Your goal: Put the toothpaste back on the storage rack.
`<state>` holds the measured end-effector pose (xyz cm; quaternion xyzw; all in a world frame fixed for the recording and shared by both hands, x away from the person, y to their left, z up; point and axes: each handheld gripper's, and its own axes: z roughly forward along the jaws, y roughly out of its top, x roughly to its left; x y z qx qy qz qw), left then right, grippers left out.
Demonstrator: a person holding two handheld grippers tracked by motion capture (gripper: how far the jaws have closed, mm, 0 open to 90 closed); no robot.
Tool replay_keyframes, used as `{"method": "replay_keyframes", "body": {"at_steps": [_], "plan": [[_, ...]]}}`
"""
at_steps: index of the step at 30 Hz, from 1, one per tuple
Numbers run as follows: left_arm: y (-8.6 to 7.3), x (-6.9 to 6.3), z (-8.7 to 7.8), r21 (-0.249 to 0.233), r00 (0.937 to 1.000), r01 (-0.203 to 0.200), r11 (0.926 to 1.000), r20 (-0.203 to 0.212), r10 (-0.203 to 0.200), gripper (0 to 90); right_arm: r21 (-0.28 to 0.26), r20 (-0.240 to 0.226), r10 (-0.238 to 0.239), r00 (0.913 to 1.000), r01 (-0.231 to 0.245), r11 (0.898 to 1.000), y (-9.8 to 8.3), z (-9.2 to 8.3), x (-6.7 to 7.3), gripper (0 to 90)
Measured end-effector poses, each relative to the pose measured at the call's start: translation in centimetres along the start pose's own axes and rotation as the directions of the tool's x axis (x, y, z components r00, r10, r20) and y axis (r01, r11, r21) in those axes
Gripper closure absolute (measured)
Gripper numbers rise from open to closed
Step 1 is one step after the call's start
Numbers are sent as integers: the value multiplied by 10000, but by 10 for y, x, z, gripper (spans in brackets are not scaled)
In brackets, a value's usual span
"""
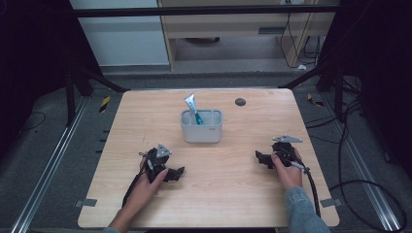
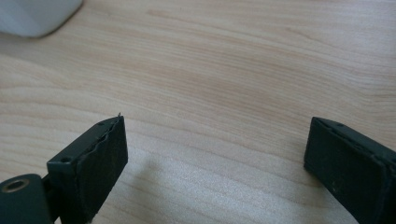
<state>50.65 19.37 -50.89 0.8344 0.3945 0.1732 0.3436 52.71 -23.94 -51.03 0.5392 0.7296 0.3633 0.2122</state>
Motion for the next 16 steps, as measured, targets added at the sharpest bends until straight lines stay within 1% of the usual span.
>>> {"method": "replay_keyframes", "body": {"at_steps": [1, 6, 7, 11, 12, 15, 16], "plan": [[0, 0, 0, 1, 10000, 0, 10000, 0, 0, 0, 94, 94, -129, 9999, 128, 9999, 0, 1, 1, 63], [0, 0, 0, 0, 10000, 0, 10000, -1, 0, 0, 301, 403, -313, 9987, 301, 9991, 0, 2, 5, 60], [0, 0, 0, -2, 10000, 1, 10000, -1, -1, 0, 445, 518, -645, 9966, 622, 9971, 0, 3, 8, 54], [0, 0, 0, 1, 10000, 2, 10000, -4, -2, 0, 440, 477, -624, 9969, 603, 9972, 0, 2, 8, 52], [0, 0, 0, -3, 10000, 3, 10000, -4, -3, 0, 451, 546, -647, 9964, 623, 9970, 0, 3, 8, 48], [0, 0, 0, 1, 10000, 2, 10000, -11, -2, 0, 527, 595, -576, 9966, 545, 9971, 0, 3, 10, 11], [0, 0, 0, -6, 10000, 4, 10000, -19, -4, 0, 547, 793, -403, 9960, 360, 9979, 0, 4, 11, 3]]}}
